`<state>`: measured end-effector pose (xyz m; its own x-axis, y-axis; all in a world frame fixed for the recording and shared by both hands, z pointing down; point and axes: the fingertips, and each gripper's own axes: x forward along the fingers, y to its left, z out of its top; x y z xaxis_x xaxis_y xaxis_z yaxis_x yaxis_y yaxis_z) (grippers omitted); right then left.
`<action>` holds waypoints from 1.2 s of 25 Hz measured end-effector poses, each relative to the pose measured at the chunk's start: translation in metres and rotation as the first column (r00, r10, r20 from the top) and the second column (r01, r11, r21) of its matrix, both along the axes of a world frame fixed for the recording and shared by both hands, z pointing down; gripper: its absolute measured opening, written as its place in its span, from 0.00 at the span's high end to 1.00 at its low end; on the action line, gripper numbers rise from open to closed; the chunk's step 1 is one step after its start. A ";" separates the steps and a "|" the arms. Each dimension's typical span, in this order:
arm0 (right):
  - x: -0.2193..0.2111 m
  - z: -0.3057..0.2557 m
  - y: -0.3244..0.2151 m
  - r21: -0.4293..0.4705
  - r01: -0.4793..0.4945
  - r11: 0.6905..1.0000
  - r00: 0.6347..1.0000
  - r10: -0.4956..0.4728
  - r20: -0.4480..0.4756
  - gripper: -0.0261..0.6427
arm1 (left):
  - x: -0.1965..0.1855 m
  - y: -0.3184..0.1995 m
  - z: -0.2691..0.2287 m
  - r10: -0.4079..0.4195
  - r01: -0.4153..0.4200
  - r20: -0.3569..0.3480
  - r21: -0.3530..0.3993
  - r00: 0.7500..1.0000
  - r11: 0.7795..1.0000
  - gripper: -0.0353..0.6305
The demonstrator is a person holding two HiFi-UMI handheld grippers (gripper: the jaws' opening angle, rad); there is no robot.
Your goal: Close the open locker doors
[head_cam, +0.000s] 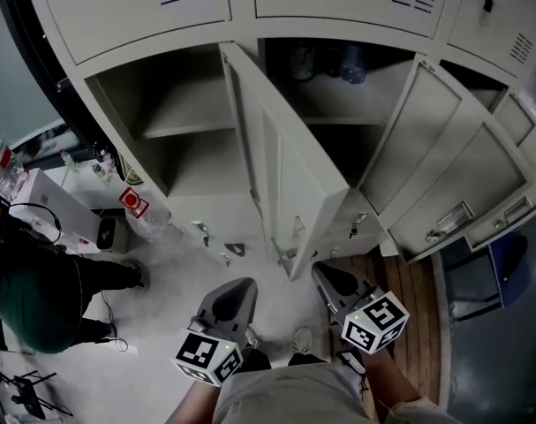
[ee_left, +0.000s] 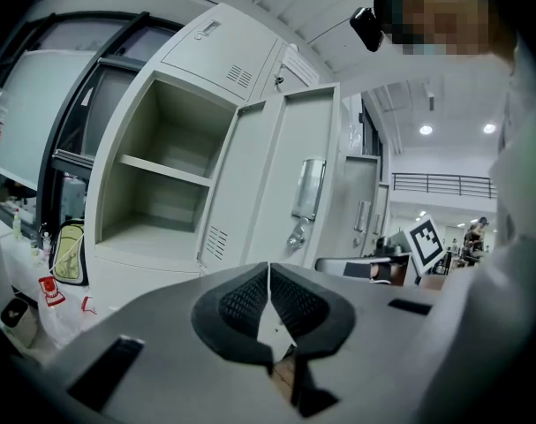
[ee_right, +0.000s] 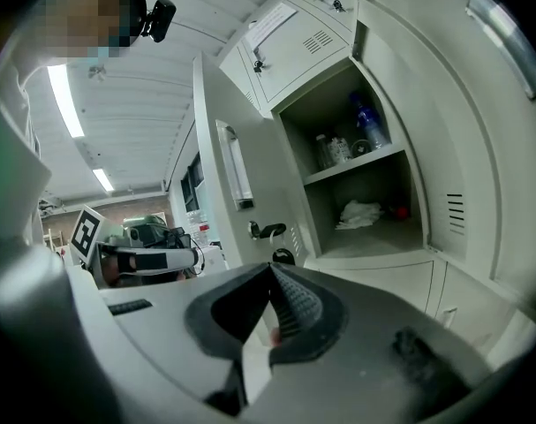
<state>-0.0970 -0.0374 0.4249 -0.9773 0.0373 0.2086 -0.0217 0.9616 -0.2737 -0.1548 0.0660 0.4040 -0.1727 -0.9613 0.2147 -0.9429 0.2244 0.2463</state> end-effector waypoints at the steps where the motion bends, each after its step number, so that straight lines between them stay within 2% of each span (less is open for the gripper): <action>1: -0.002 0.000 0.001 0.001 0.000 1.000 1.000 0.000 -0.001 0.92 | -0.002 0.001 0.001 0.000 0.000 -0.002 -0.001 1.000 1.000 0.91; 22: -0.020 0.002 0.015 0.017 0.019 1.000 1.000 -0.019 -0.016 0.92 | -0.022 0.005 0.004 0.012 -0.012 -0.022 0.013 1.000 1.000 0.91; 30: -0.027 0.003 0.027 0.029 0.061 0.998 0.998 -0.061 -0.028 0.92 | -0.027 0.008 0.006 0.005 -0.005 -0.023 0.014 1.000 1.000 0.91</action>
<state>-0.1242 -0.0103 0.4284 -0.9674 0.0902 0.2367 0.0303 0.9690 -0.2452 -0.1817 0.0737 0.4095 -0.1630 -0.9650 0.2055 -0.9379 0.2162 0.2713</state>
